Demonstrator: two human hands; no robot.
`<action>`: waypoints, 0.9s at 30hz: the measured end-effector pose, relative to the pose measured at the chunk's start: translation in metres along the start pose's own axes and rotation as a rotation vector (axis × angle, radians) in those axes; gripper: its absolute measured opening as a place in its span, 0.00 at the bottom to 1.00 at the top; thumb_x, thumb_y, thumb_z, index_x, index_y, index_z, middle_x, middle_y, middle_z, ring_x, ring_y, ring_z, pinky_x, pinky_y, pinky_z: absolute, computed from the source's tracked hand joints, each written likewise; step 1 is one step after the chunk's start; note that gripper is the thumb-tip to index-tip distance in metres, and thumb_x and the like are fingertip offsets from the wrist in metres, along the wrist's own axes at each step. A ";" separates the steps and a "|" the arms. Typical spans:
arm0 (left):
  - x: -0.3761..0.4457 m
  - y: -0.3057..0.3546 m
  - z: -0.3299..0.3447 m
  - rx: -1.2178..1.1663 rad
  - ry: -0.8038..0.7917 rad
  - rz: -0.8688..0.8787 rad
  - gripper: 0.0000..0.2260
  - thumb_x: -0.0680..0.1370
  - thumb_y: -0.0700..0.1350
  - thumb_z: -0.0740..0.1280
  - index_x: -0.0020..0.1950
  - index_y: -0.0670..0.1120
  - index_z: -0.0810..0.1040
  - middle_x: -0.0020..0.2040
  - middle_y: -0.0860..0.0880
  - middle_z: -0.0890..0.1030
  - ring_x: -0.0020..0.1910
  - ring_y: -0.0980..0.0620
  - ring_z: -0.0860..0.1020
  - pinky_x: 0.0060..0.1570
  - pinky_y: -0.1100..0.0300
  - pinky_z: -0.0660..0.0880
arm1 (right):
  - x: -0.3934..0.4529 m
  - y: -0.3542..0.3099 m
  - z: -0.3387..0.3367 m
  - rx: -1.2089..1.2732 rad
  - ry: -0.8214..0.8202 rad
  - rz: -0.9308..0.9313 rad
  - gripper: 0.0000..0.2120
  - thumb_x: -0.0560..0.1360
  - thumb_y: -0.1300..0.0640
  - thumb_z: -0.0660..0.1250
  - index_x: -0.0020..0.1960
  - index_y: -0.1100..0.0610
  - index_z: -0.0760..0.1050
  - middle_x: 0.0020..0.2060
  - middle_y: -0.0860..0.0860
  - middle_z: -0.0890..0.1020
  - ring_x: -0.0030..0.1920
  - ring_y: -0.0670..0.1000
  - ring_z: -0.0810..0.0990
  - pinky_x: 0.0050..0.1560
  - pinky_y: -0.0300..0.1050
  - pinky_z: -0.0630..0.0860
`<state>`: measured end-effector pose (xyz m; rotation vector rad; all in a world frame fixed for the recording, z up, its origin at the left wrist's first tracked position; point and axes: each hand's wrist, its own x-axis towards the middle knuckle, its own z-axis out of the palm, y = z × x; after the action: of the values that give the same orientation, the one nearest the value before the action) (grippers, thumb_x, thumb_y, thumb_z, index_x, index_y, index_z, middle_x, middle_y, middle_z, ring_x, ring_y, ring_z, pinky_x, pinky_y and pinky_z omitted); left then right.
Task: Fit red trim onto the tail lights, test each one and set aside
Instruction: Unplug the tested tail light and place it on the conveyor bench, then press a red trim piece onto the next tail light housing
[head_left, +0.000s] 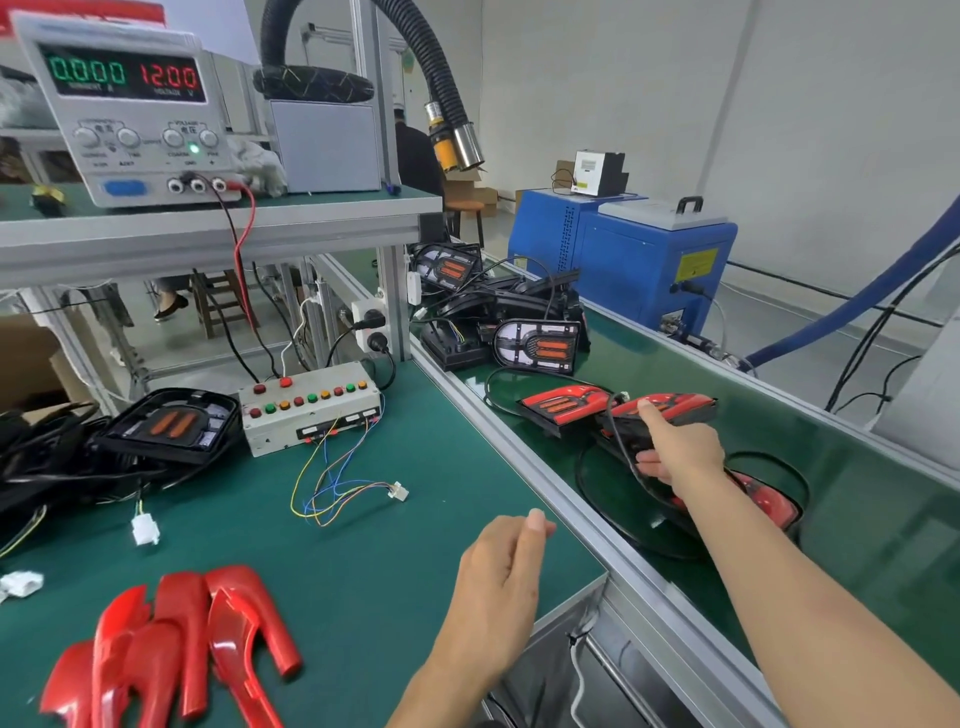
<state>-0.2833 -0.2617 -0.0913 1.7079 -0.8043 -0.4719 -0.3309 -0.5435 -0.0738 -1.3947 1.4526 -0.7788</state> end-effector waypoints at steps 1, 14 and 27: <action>-0.001 -0.001 -0.001 0.001 0.006 0.002 0.26 0.77 0.69 0.50 0.56 0.58 0.82 0.44 0.65 0.81 0.50 0.68 0.77 0.46 0.78 0.66 | -0.001 0.000 -0.001 -0.009 -0.010 -0.001 0.27 0.70 0.30 0.70 0.43 0.55 0.73 0.32 0.53 0.85 0.28 0.51 0.86 0.53 0.54 0.84; -0.053 -0.013 -0.054 -0.044 0.190 -0.022 0.14 0.81 0.59 0.60 0.51 0.57 0.84 0.47 0.62 0.84 0.50 0.62 0.80 0.50 0.74 0.70 | -0.078 0.020 -0.045 -0.063 0.274 -0.445 0.29 0.76 0.37 0.60 0.67 0.56 0.75 0.56 0.53 0.82 0.60 0.60 0.78 0.66 0.61 0.71; -0.118 -0.038 -0.193 0.088 0.637 -0.104 0.09 0.81 0.45 0.69 0.46 0.59 0.82 0.35 0.51 0.83 0.36 0.53 0.80 0.43 0.55 0.78 | -0.257 0.078 0.094 -0.194 -0.751 -0.615 0.14 0.74 0.56 0.75 0.42 0.35 0.80 0.31 0.37 0.83 0.42 0.36 0.79 0.44 0.21 0.68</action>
<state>-0.2233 -0.0406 -0.0833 1.8369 -0.2766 0.0539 -0.2974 -0.2655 -0.1279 -2.0347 0.5204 -0.3868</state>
